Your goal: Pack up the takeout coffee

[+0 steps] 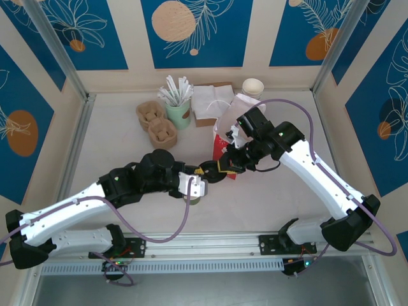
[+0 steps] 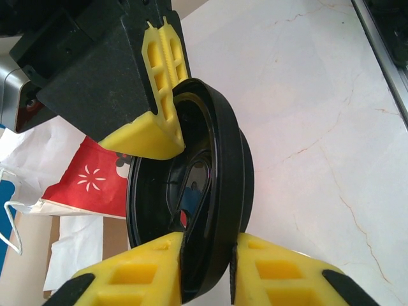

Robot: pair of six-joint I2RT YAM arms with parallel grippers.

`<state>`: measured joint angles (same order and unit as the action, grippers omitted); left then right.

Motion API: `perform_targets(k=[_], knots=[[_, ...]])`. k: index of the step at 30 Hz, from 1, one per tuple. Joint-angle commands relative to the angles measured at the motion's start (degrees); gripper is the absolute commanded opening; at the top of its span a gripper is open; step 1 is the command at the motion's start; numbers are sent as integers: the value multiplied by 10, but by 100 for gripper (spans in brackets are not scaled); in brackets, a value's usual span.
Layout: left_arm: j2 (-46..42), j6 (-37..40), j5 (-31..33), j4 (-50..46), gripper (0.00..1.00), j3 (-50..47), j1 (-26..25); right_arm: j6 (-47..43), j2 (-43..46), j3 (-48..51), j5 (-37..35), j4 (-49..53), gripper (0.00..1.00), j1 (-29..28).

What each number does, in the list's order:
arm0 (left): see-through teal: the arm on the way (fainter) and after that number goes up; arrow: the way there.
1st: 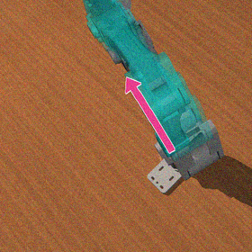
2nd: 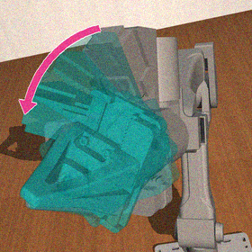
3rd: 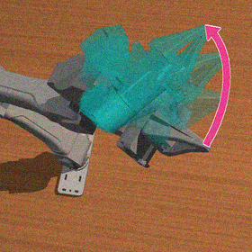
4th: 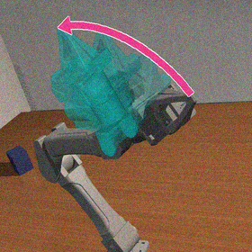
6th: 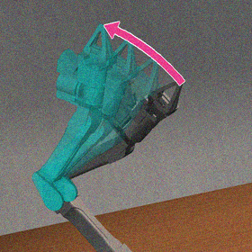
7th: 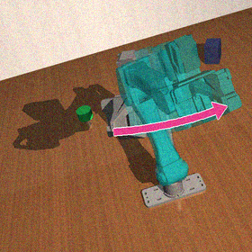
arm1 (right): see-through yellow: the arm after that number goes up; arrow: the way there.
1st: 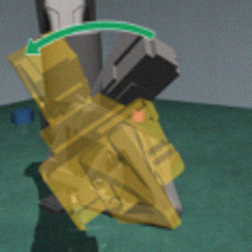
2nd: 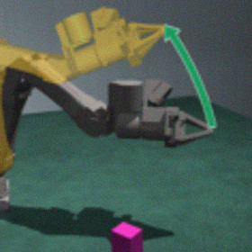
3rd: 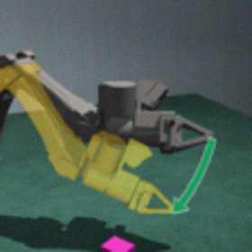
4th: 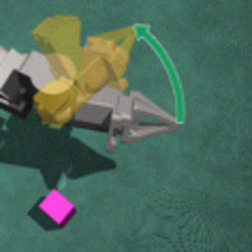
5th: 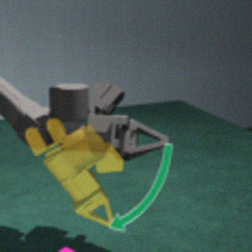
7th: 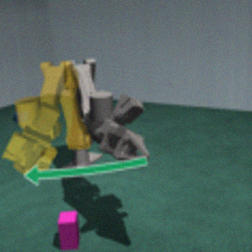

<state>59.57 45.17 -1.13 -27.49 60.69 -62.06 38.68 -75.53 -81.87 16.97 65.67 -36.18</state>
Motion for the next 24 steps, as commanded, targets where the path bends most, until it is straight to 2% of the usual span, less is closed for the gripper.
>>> perform_targets(k=[1, 6, 16, 20, 24], knots=[[5, -11, 19, 23, 19, 22, -4, -11, 20, 0, 48, -2, 5, -5], [-7, -35, 34, 39, 12, 17, -4, -10, 28, 8, 48, -10, 16, -1], [-14, -109, 46, 27, 10, 16, -2, -1, 73, 11, 21, -33, 45, 23], [-23, -155, 40, 23, 10, 15, 4, 3, 102, 18, 0, -45, 51, 40], [-31, -216, 37, 15, 9, 14, 16, 5, 134, 33, -7, -67, 52, 55]])
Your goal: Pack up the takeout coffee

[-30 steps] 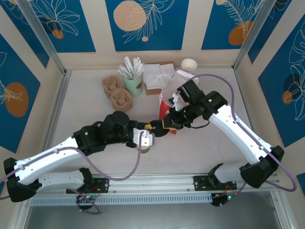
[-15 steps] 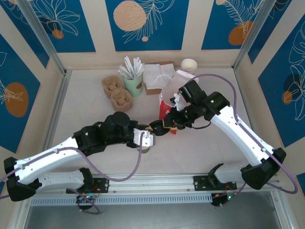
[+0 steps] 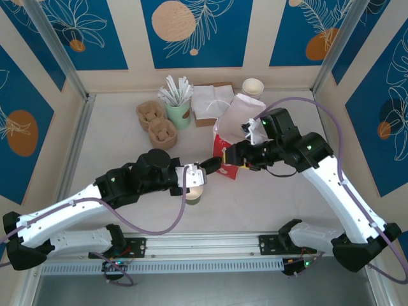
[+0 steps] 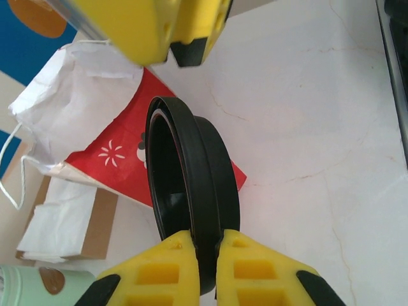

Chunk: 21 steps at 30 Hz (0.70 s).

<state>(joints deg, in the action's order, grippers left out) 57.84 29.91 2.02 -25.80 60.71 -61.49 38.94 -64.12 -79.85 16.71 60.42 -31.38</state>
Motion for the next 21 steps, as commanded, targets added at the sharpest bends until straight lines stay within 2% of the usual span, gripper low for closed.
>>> perform_targets(k=[1, 4, 11, 21], knots=[[-16, -83, 4, -6, 9, 14, 16, 1, 29, 19, -7, -24, 52, 7], [-23, -145, -4, -23, 7, 20, 32, 2, 58, 42, -7, -57, 52, 7], [-37, -308, -80, -73, 6, 34, 81, 23, 137, 134, 3, -147, 51, 6], [-76, -527, -204, -99, 6, -5, 199, 92, 177, 249, 22, -224, 50, -26]])
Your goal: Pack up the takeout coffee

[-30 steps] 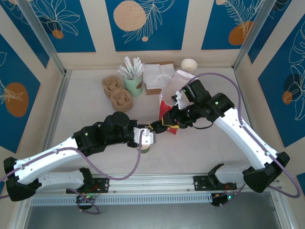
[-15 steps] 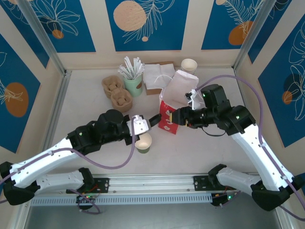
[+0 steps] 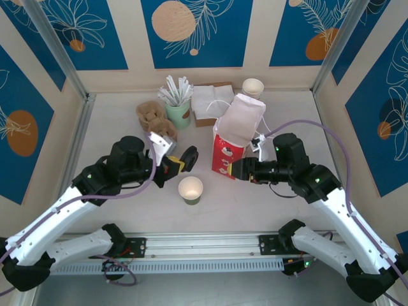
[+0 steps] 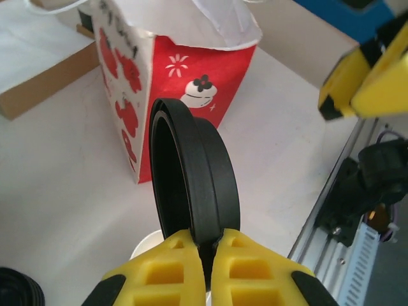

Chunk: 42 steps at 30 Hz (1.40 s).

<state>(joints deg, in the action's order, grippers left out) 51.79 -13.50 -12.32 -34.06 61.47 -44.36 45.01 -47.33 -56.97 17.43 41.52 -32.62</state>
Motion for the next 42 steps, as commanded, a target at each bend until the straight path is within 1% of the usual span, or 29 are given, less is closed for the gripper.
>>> perform_targets(k=[1, 4, 7, 11, 19, 29, 34, 42], knots=[[-19, -111, -80, -16, 6, -21, 42, 40, 12, 33, 11, -43, 50, -21], [-28, -155, -127, -5, 6, -48, 76, 69, 20, 68, -4, -72, 50, -51], [-34, -179, -157, 5, 6, -73, 95, 93, 24, 102, -33, -104, 50, -90], [-35, -207, -186, 23, 6, -107, 107, 115, 21, 135, -72, -134, 50, -129], [-39, -242, -227, 67, 5, -163, 129, 157, 13, 194, -117, -211, 50, -173], [-37, -272, -263, 119, 5, -222, 150, 172, -38, 214, -137, -267, 50, -194], [-35, -279, -268, 135, 6, -243, 157, 182, -56, 222, -145, -293, 47, -199], [-24, -286, -279, 159, 6, -263, 161, 186, -71, 224, -160, -310, 47, -200]])
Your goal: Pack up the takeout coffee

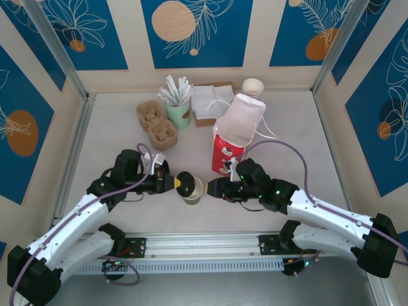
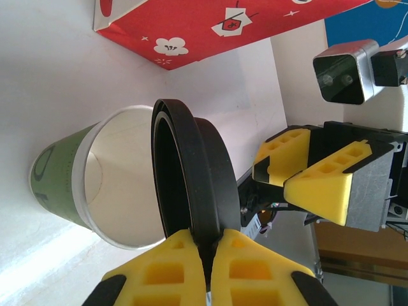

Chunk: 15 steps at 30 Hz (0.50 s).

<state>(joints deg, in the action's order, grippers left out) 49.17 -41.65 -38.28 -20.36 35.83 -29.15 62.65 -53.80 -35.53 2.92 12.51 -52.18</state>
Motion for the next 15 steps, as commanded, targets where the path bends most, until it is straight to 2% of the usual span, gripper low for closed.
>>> perform_targets(k=[1, 15], knots=[[4, -5, -20, 25, 6, -8, 10, 10, -10, 9, -15, -23, 47, -5], [30, -8, -25, 45, 13, -27, 15, 9, -62, -2, -12, -37, 47, -2]])
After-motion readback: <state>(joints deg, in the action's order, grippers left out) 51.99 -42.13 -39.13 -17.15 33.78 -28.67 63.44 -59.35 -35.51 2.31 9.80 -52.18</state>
